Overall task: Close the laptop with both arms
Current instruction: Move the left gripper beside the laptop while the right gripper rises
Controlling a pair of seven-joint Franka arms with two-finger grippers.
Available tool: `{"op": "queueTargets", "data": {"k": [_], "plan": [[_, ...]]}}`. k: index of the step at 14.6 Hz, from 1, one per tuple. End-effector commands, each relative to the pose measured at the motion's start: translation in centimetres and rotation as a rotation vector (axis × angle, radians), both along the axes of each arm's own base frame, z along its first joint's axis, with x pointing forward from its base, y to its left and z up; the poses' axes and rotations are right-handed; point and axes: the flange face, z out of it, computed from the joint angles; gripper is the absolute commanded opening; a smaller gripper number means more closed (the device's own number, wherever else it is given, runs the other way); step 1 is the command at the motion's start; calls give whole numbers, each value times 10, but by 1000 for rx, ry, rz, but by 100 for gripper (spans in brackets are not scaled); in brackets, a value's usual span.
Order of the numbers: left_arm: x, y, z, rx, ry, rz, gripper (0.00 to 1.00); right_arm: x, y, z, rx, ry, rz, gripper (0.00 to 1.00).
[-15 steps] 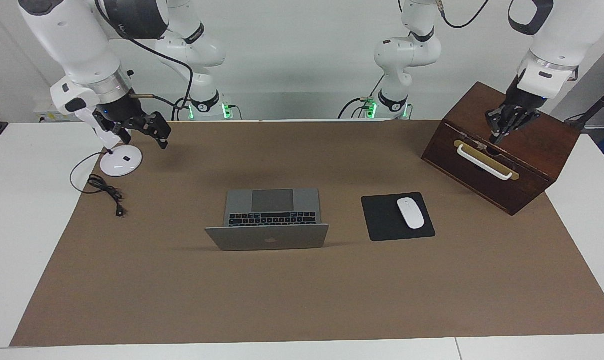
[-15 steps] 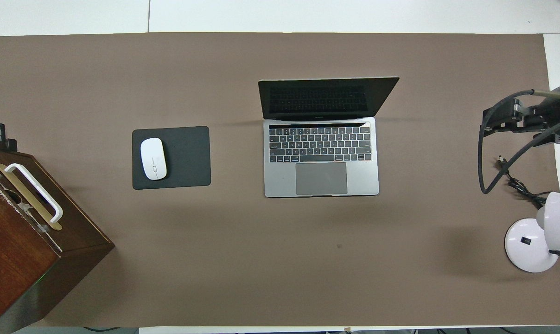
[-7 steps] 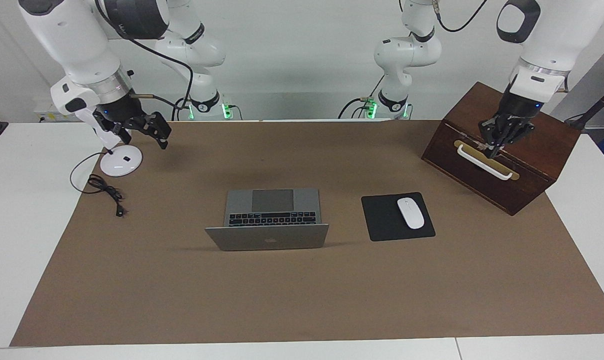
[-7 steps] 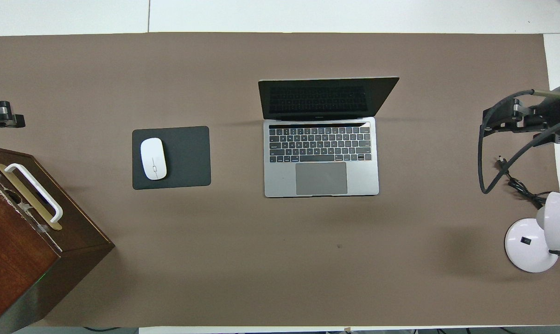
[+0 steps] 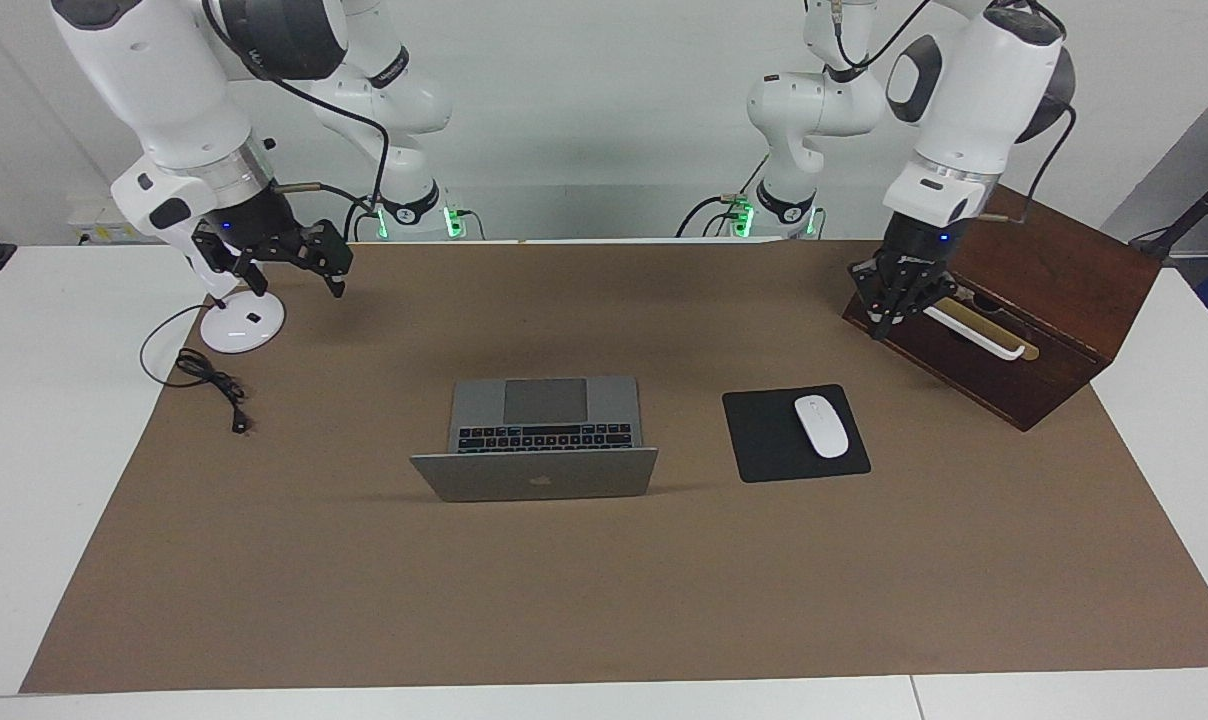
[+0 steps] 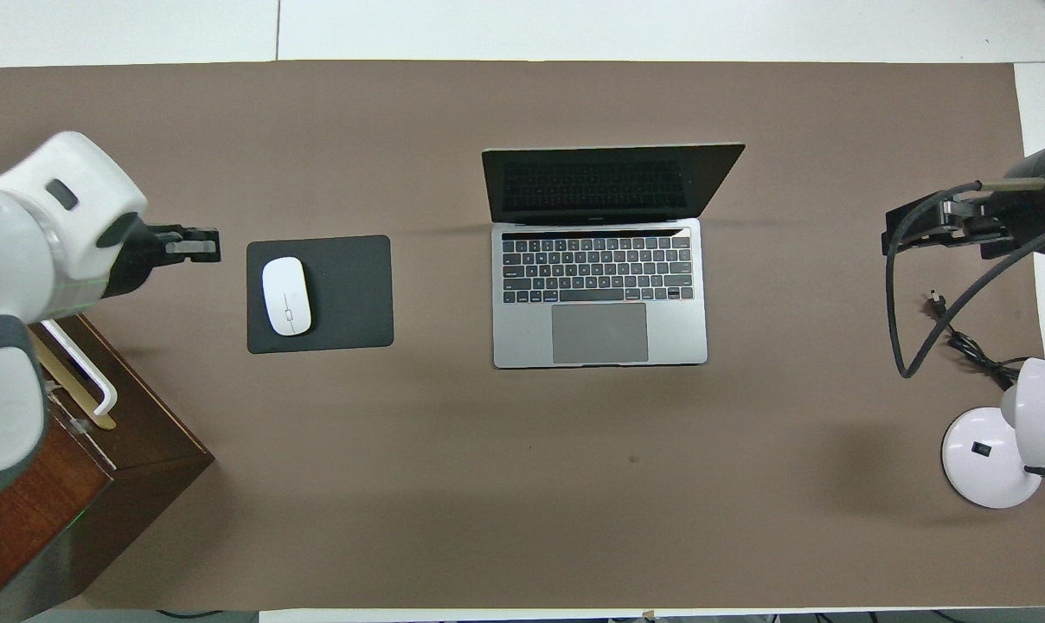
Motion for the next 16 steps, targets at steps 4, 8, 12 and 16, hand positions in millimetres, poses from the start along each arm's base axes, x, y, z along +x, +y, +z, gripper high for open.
{"op": "queueTargets", "data": {"k": [4,8,12,16], "plan": [[-73,-56,-43,-50,-135,-112,0,1,12,-6,12,-18,66,100],[-100,-96,-80,-80,-232,-202,0,22,17,-25,8,-36,79,100],[-114,-137,-129,-91,-268,-284,0,42,26,-39,9,-41,96,100],[-124,-165,-175,-109,-323,-333,0,70,50,-49,17,-77,132,100]]}}
